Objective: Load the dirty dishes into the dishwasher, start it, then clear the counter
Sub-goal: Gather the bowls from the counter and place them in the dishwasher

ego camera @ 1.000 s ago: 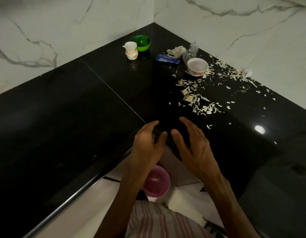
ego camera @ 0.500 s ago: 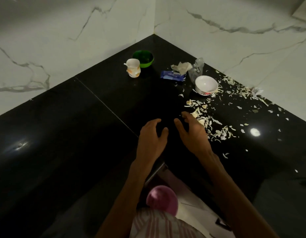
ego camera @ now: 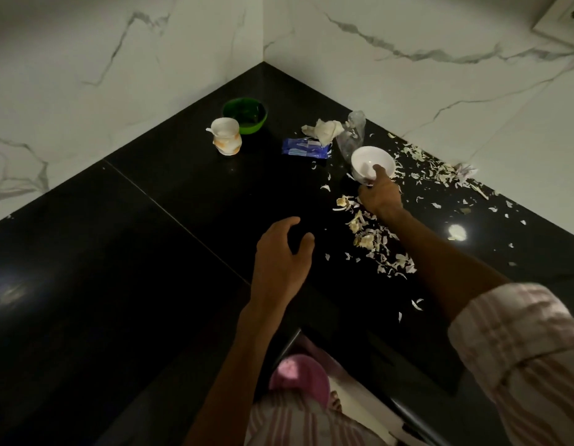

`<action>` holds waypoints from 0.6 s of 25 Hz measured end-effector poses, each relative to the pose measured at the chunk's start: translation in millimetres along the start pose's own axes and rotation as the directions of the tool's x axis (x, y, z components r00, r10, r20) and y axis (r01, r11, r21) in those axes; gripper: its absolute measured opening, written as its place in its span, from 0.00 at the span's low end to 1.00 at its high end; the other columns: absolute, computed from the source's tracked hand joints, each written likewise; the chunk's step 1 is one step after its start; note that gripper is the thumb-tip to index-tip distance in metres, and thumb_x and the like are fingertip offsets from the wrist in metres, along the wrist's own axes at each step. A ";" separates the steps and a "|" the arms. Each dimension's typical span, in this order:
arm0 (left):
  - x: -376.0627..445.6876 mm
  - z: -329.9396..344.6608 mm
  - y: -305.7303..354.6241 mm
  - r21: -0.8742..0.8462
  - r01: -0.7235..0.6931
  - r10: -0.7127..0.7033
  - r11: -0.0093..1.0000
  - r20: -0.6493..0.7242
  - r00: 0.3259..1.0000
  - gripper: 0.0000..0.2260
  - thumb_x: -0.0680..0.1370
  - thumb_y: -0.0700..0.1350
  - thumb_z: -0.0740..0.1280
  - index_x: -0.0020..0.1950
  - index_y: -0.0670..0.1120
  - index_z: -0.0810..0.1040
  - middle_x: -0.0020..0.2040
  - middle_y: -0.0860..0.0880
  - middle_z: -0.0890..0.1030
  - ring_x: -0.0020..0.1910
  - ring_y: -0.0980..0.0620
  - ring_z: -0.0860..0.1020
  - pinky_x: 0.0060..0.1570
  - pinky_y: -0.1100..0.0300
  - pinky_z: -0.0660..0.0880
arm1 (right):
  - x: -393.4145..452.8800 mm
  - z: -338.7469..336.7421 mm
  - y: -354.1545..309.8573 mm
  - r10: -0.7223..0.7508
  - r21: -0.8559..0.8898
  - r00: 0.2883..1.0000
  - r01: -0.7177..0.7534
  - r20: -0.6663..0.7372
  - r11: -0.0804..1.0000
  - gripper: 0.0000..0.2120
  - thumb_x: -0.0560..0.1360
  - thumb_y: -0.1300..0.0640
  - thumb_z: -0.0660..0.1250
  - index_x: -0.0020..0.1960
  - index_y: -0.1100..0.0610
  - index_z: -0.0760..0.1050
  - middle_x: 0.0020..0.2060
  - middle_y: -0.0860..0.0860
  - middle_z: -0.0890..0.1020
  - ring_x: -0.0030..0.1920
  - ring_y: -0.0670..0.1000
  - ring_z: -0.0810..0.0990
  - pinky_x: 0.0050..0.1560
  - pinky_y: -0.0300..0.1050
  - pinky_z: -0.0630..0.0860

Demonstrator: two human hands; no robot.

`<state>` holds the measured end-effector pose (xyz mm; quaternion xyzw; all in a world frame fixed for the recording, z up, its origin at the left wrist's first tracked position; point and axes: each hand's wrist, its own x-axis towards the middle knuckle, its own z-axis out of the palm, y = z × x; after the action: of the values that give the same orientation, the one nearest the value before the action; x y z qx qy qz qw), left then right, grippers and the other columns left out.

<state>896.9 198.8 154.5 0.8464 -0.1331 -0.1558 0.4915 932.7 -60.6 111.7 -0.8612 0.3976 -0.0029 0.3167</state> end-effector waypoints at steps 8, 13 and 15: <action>4.8 19.8 8.8 0.010 0.001 -0.001 1.000 0.018 1.000 0.19 0.80 0.50 0.66 0.70 0.49 0.72 0.69 0.52 0.73 0.68 0.59 0.69 0.62 0.64 0.65 | 28.3 4.2 13.7 0.012 -0.001 1.000 -0.012 -0.008 1.000 0.17 0.79 0.54 0.64 0.65 0.62 0.72 0.59 0.61 0.79 0.56 0.57 0.80 0.57 0.53 0.79; 4.8 23.9 9.9 0.029 -0.027 0.027 0.999 0.007 1.000 0.18 0.79 0.50 0.66 0.69 0.50 0.72 0.68 0.54 0.73 0.62 0.65 0.66 0.61 0.66 0.64 | 9.9 -0.7 21.0 -0.029 0.069 0.994 0.037 -0.109 0.997 0.16 0.78 0.54 0.67 0.62 0.62 0.74 0.57 0.59 0.80 0.55 0.53 0.80 0.56 0.47 0.79; -0.6 27.2 10.4 0.047 -0.053 0.052 0.998 0.011 0.999 0.18 0.79 0.50 0.66 0.68 0.50 0.73 0.67 0.55 0.74 0.61 0.66 0.66 0.57 0.72 0.62 | -12.3 -8.2 24.7 -0.058 0.106 0.988 0.073 -0.142 0.992 0.16 0.79 0.54 0.67 0.62 0.62 0.73 0.57 0.58 0.80 0.53 0.51 0.79 0.50 0.41 0.78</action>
<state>884.9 172.6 150.9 0.8532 -0.1614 -0.1439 0.4747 905.4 -68.5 107.8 -0.8525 0.3892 -0.0952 0.3357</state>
